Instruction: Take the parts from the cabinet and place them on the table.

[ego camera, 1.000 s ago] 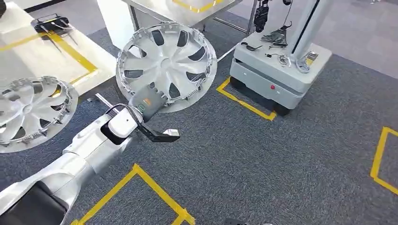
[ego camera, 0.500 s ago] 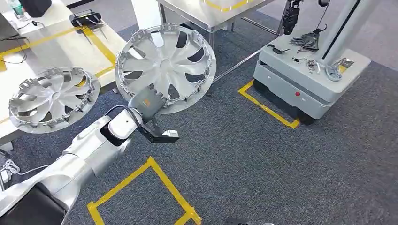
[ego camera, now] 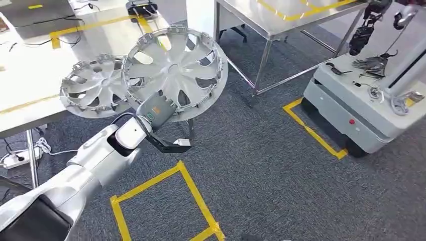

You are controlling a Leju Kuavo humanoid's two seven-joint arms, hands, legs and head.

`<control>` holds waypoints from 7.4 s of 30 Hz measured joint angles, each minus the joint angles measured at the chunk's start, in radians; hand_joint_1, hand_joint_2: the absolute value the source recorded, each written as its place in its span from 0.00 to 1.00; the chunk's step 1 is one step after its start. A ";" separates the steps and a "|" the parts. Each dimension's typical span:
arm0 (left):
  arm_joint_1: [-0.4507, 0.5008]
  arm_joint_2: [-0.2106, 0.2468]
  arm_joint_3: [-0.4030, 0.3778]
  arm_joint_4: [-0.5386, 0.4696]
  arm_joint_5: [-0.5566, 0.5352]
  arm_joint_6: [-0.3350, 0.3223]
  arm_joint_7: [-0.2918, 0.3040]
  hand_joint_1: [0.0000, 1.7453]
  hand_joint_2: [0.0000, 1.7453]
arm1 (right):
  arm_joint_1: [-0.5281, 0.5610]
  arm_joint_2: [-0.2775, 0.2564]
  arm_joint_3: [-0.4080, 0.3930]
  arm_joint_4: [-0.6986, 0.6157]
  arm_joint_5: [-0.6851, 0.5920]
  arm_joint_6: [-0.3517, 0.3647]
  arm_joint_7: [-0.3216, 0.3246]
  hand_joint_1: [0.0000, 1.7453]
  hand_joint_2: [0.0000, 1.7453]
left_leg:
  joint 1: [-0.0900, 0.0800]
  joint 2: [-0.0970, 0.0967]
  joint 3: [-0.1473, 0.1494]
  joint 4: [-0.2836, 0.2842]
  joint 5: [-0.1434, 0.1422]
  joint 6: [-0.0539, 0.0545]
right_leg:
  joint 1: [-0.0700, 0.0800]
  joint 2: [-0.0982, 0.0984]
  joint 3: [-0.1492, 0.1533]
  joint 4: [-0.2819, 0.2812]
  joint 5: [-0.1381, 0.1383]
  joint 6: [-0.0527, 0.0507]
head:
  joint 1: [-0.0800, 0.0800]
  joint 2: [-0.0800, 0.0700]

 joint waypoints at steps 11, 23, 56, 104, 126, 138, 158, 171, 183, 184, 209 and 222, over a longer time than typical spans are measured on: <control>0.000 -0.001 -0.005 0.003 -0.003 0.000 -0.002 1.00 1.00 | -0.001 0.000 -0.007 0.000 -0.004 0.000 -0.003 0.00 1.00 | -0.001 0.031 -0.066 0.099 -0.055 -0.052 | -0.006 0.014 0.128 -0.280 0.113 -0.039 | -0.007 0.000; 0.006 0.007 -0.010 0.004 -0.003 -0.001 0.000 1.00 1.00 | 0.006 0.002 -0.007 0.000 0.002 0.000 -0.006 0.00 1.00 | -0.012 0.096 -0.010 0.006 -0.005 -0.017 | 0.012 -0.122 0.143 -0.272 0.092 -0.012 | -0.003 0.000; 0.011 0.011 -0.020 0.005 -0.003 -0.011 0.018 1.00 1.00 | -0.002 0.008 -0.007 0.000 0.003 0.000 -0.011 0.00 1.00 | -0.002 0.067 -0.008 0.000 0.001 0.000 | 0.002 -0.029 0.114 -0.202 0.037 0.001 | 0.002 0.000; 0.027 0.023 -0.021 0.011 0.002 -0.036 0.051 1.00 1.00 | -0.002 0.012 -0.021 0.000 0.003 0.000 -0.047 0.00 1.00 | -0.004 0.056 -0.007 0.003 -0.001 -0.021 | 0.005 -0.026 0.139 -0.290 0.112 -0.005 | -0.001 0.000; 0.031 0.005 -0.021 0.003 0.001 -0.035 0.043 1.00 1.00 | 0.012 0.015 -0.058 0.000 -0.031 0.000 -0.080 0.00 1.00 | 0.026 0.071 -0.071 0.190 -0.121 -0.071 | -0.024 0.010 0.091 -0.242 0.118 -0.022 | 0.009 0.000; 0.035 0.008 -0.022 0.005 -0.003 -0.035 0.043 1.00 1.00 | 0.013 0.020 -0.058 0.000 -0.011 0.000 -0.084 0.00 1.00 | -0.015 0.047 0.013 0.013 -0.028 -0.027 | 0.002 0.037 0.088 -0.252 0.127 -0.022 | 0.010 0.000; 0.011 0.034 0.026 0.006 0.042 0.108 0.254 1.00 1.00 | 0.012 0.021 -0.058 0.000 0.006 0.000 -0.082 0.00 1.00 | -0.015 0.045 0.006 0.014 -0.021 -0.011 | 0.002 0.036 0.093 -0.273 0.141 -0.003 | 0.011 0.000; -0.008 0.064 0.060 0.009 0.045 0.109 0.311 1.00 1.00 | 0.011 0.021 -0.058 0.000 0.009 0.000 -0.088 0.00 1.00 | -0.014 0.044 0.005 0.013 -0.020 -0.011 | 0.003 0.035 0.092 -0.272 0.141 -0.003 | 0.011 0.000; -0.009 0.066 0.061 0.010 0.045 0.109 0.311 1.00 1.00 | 0.011 0.021 -0.058 0.000 0.009 0.000 -0.088 0.00 1.00 | -0.015 0.045 0.005 0.013 -0.021 -0.011 | 0.002 0.036 0.092 -0.272 0.141 -0.003 | 0.011 0.000; -0.009 0.066 0.061 0.010 0.045 0.109 0.311 1.00 1.00 | 0.011 0.021 -0.058 0.000 0.009 0.000 -0.088 0.00 1.00 | -0.015 0.045 0.005 0.013 -0.021 -0.011 | 0.002 0.036 0.092 -0.272 0.141 -0.003 | 0.011 0.000; -0.007 0.053 0.061 0.012 0.043 0.087 0.298 1.00 1.00 | 0.014 0.021 -0.058 0.000 0.006 0.000 -0.086 0.00 1.00 | -0.022 0.044 0.004 0.016 -0.022 -0.004 | -0.004 0.036 0.092 -0.273 0.143 0.003 | 0.011 0.000; -0.005 0.050 0.061 0.017 0.041 0.080 0.288 1.00 1.00 | 0.015 0.023 -0.058 0.000 0.006 0.000 -0.087 0.00 1.00 | -0.024 0.043 0.000 0.012 -0.015 0.006 | -0.007 0.035 0.095 -0.288 0.154 0.008 | 0.011 0.000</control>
